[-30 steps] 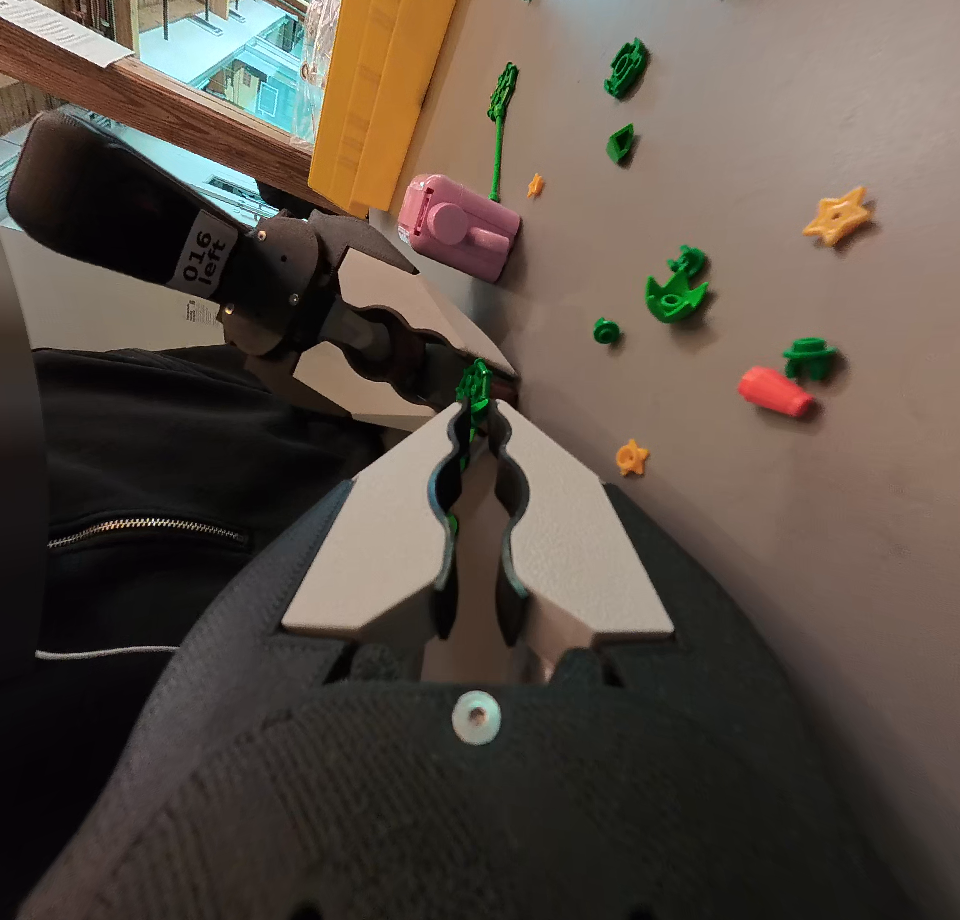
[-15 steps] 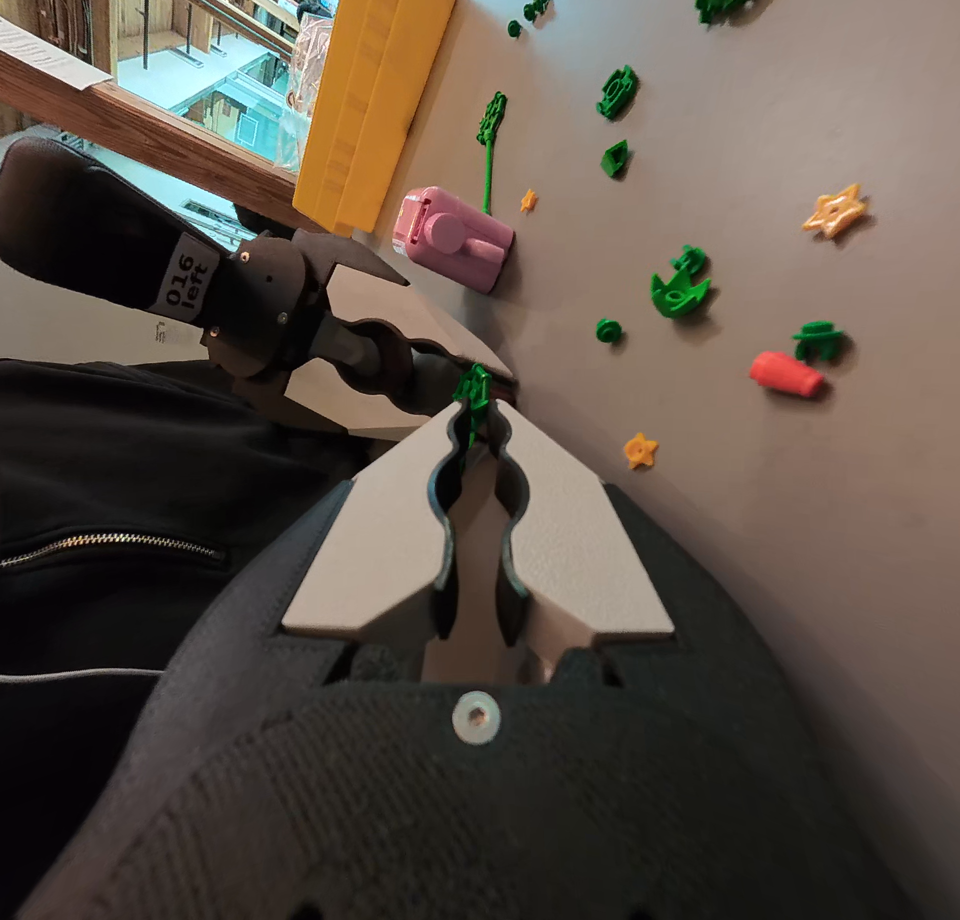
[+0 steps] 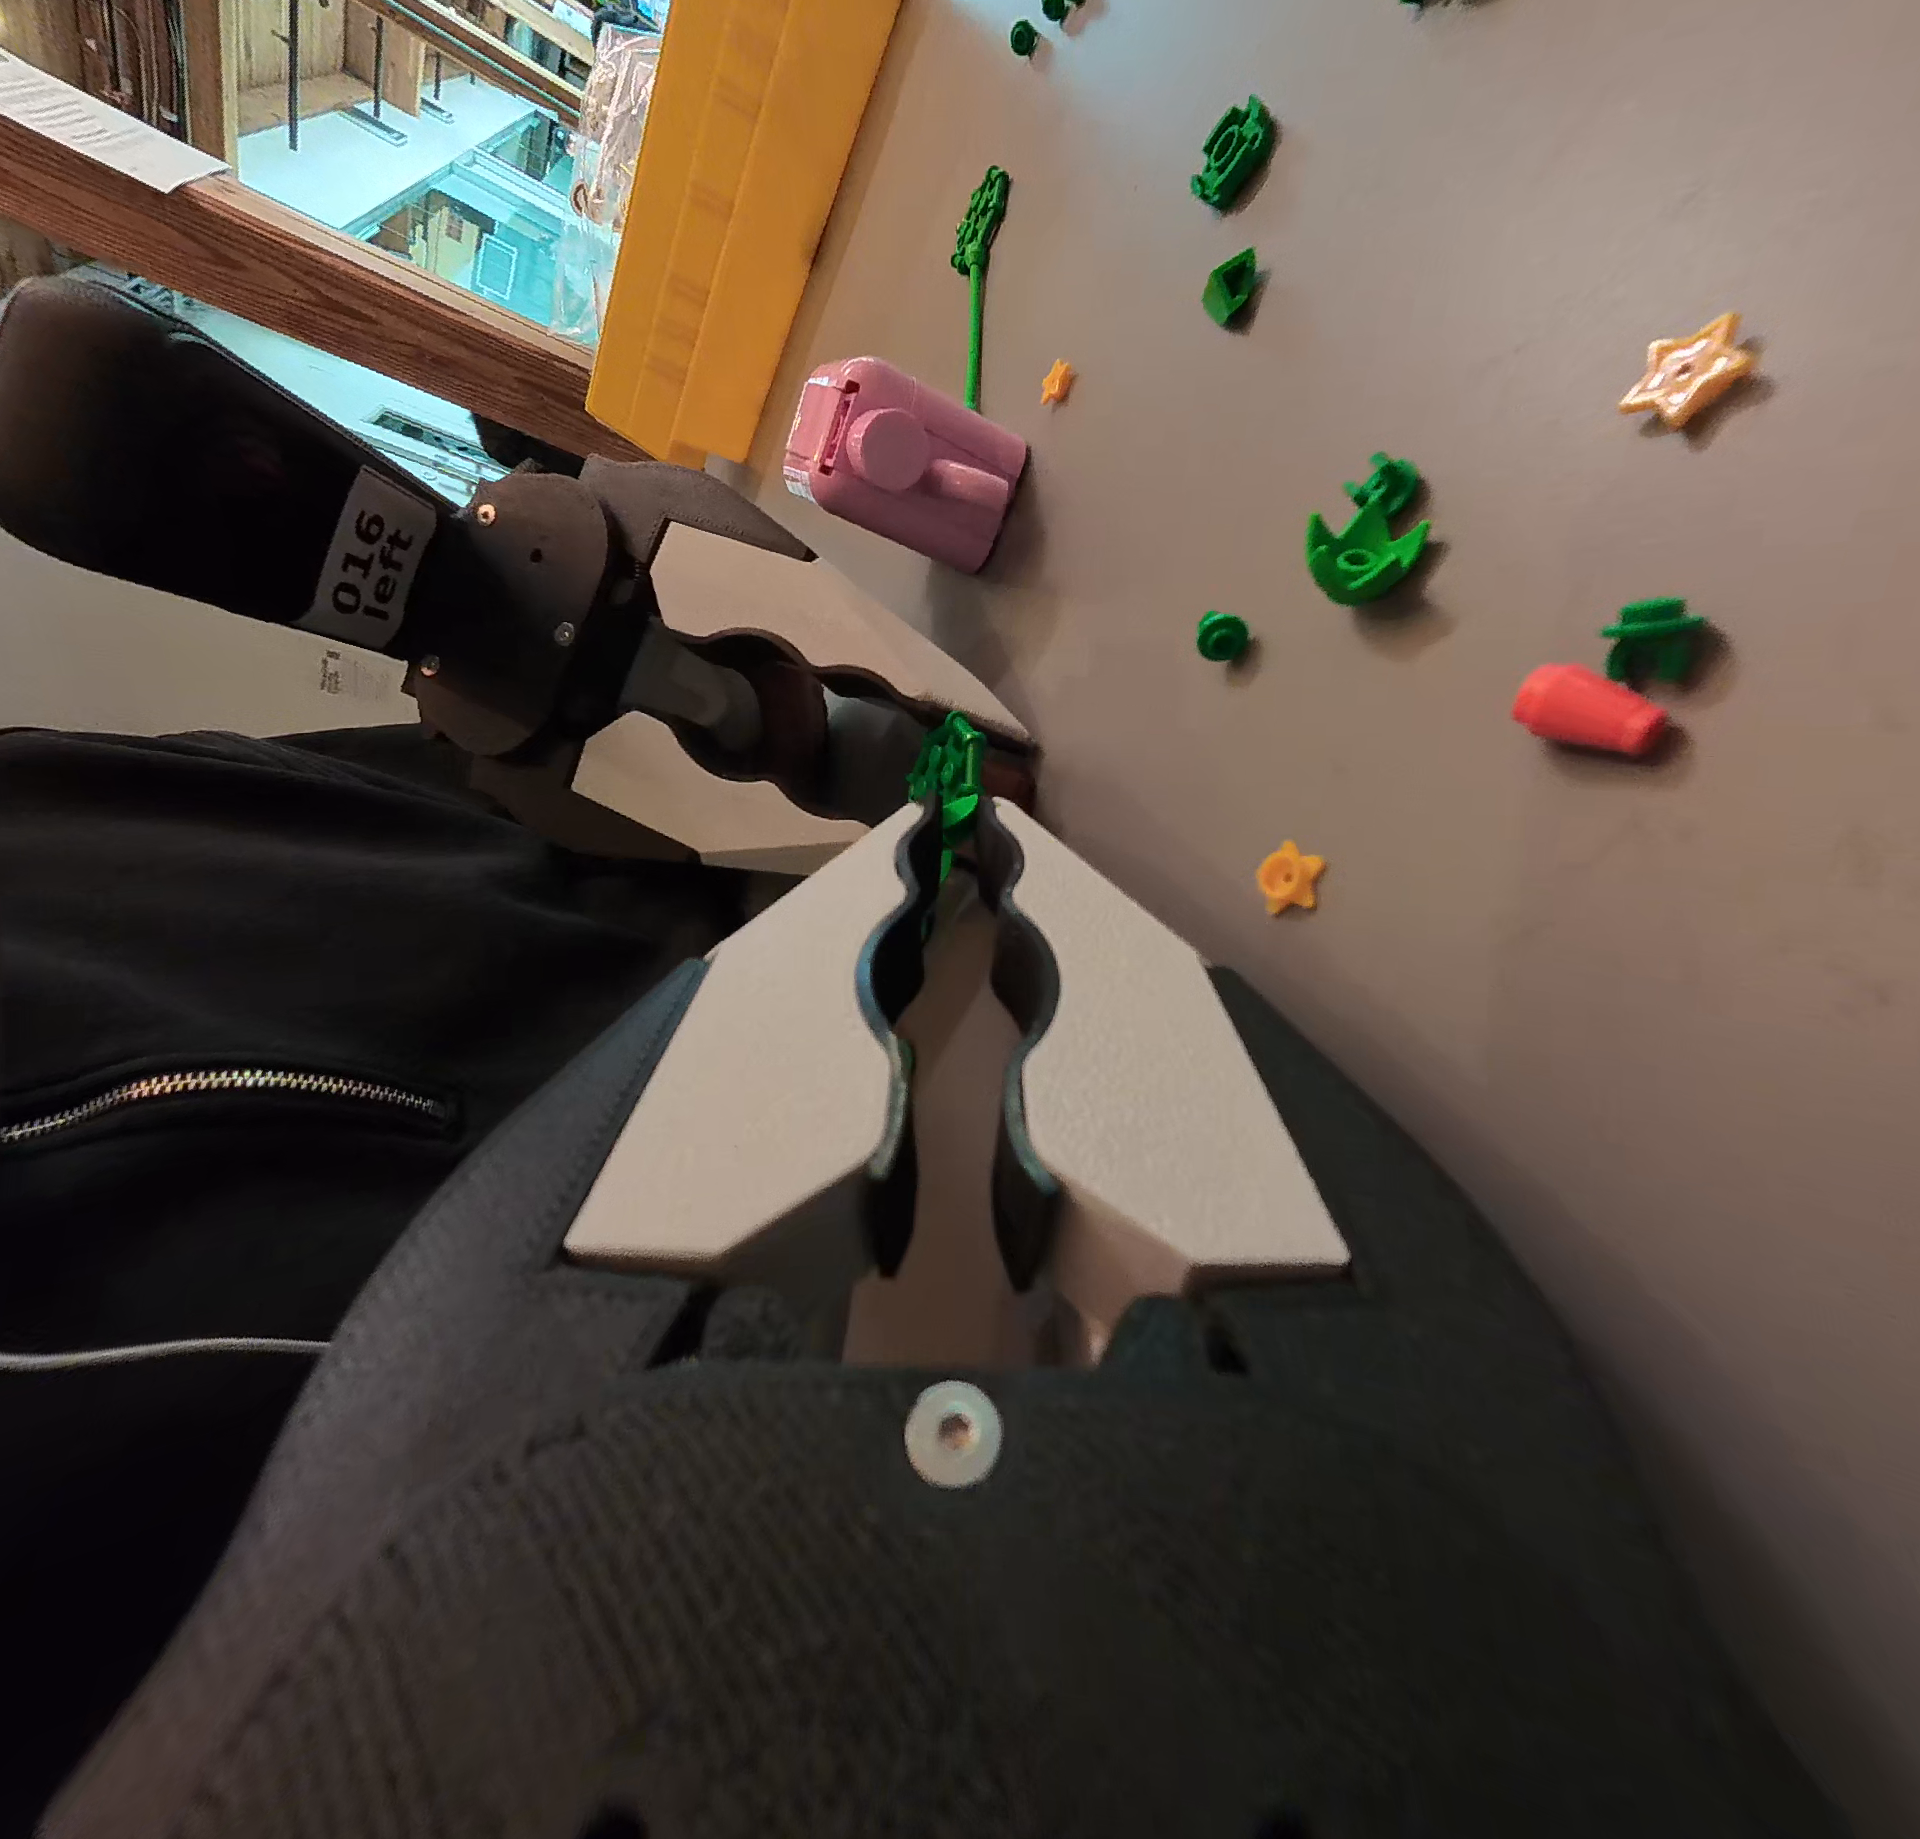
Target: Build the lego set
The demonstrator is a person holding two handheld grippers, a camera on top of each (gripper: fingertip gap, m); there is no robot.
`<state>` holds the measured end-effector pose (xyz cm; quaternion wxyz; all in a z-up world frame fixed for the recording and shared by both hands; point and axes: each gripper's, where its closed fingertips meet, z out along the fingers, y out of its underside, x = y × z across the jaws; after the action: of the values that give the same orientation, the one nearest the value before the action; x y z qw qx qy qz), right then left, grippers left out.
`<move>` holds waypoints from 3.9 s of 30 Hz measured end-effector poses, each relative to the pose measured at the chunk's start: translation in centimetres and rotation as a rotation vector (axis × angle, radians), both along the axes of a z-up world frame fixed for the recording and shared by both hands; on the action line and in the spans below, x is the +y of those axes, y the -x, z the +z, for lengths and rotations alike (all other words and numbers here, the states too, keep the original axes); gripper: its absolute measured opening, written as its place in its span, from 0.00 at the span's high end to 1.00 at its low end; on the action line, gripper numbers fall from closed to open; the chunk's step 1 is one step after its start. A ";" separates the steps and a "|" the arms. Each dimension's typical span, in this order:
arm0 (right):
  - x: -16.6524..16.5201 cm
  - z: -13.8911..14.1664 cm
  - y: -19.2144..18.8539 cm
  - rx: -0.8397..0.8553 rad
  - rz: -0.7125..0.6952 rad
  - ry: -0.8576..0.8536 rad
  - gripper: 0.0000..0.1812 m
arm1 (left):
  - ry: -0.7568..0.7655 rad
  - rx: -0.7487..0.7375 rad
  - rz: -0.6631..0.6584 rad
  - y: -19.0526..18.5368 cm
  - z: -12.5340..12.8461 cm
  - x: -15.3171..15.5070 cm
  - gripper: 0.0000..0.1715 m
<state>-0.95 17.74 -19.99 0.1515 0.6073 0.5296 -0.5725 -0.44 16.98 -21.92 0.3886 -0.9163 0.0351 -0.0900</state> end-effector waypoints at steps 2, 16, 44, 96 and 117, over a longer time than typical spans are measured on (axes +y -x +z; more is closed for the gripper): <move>0.0 0.0 0.0 -0.003 0.004 0.004 0.97 | 0.000 -0.001 0.000 0.0 0.0 0.0 0.86; 0.0 0.0 0.1 -0.014 0.014 0.021 0.97 | -0.001 0.009 0.001 0.1 -0.1 0.1 0.86; 0.3 0.6 0.0 0.293 0.073 -0.464 1.00 | 0.001 -0.004 0.005 0.1 -0.2 0.1 0.86; 5.8 3.2 0.7 0.480 -0.150 -0.758 0.91 | -0.059 -0.078 -0.004 -0.2 0.9 -0.1 0.70; 8.1 2.6 1.0 0.460 -0.216 -0.773 0.91 | -0.306 -0.109 0.000 1.0 4.9 -1.0 0.96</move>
<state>-1.90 25.88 -17.37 -0.2682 0.5279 0.6578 -0.4654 -1.48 15.96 -17.05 0.5248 -0.8403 0.0271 -0.1331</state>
